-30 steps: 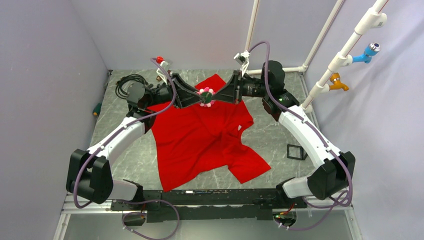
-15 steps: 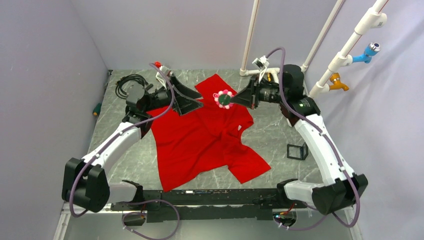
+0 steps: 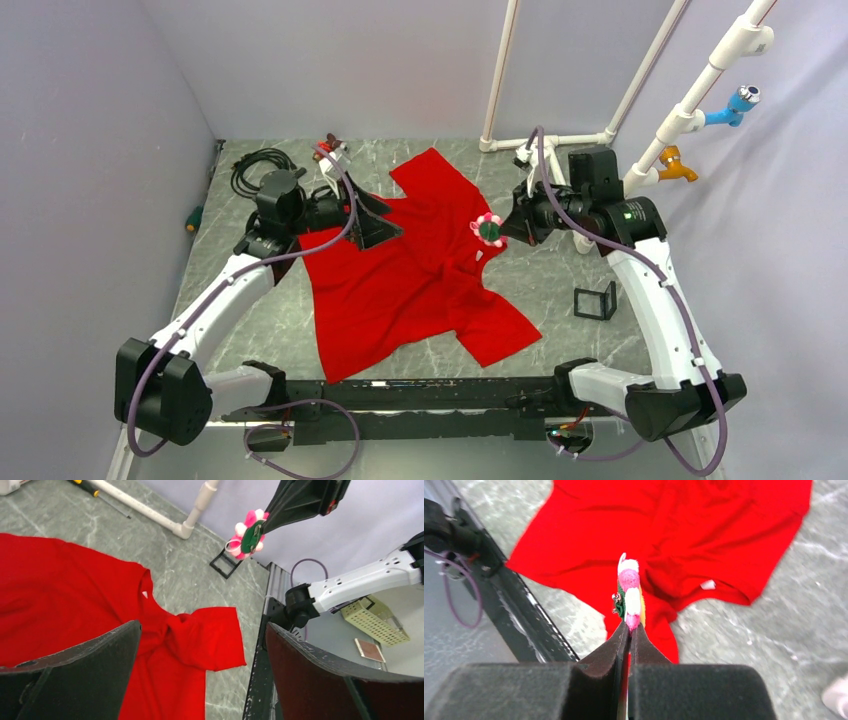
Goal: Remove the brooch from the garment
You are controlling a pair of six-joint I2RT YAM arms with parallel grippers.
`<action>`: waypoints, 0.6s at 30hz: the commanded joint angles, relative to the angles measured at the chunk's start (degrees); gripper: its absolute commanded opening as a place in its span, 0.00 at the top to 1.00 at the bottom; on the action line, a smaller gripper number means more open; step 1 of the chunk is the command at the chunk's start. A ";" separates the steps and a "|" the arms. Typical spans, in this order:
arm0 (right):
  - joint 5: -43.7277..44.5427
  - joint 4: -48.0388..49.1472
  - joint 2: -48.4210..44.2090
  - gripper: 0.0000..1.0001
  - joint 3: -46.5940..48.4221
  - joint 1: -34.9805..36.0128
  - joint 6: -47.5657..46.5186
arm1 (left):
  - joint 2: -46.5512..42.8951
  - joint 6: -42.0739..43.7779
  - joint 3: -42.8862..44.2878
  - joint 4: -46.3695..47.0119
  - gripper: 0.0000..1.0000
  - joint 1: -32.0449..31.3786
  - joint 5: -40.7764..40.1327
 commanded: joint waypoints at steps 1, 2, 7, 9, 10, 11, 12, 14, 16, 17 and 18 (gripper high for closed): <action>10.31 -8.60 0.22 1.00 3.67 -0.11 -6.02 | -1.50 8.07 3.64 -9.57 0.01 0.58 -1.83; 12.19 -9.64 0.17 1.00 3.71 -0.07 -6.59 | -1.36 8.76 4.11 -11.29 0.01 0.71 -2.30; 21.82 -15.33 0.29 1.00 2.70 0.02 -9.82 | -0.43 10.48 6.56 -20.07 0.01 1.18 -3.52; 27.75 -16.94 0.31 1.00 1.16 0.13 -10.47 | -0.44 11.24 7.09 -22.69 0.01 1.35 -3.77; 30.33 -17.56 0.48 1.00 0.32 0.15 -10.82 | -0.74 11.94 7.13 -23.76 0.01 1.44 -4.19; 32.95 -18.00 0.60 1.00 -0.66 0.15 -11.15 | -1.18 12.52 7.04 -24.51 0.01 1.46 -4.69; 34.95 -18.65 0.79 1.00 -1.78 0.15 -11.79 | -1.79 13.05 6.78 -24.93 0.01 1.47 -5.21; 39.18 -19.19 0.64 1.00 -3.89 0.15 -12.69 | -3.30 14.06 5.96 -25.38 0.00 1.55 -6.53; 42.28 -19.61 0.42 1.00 -6.07 0.15 -13.96 | -4.85 15.12 5.10 -25.54 0.01 1.64 -8.01; 43.47 -19.79 0.42 1.00 -7.20 0.11 -14.25 | -5.52 15.65 4.75 -25.63 0.00 1.64 -8.95; 44.78 -19.97 0.47 1.00 -8.64 0.07 -14.49 | -6.10 16.01 4.44 -25.77 0.00 1.64 -10.07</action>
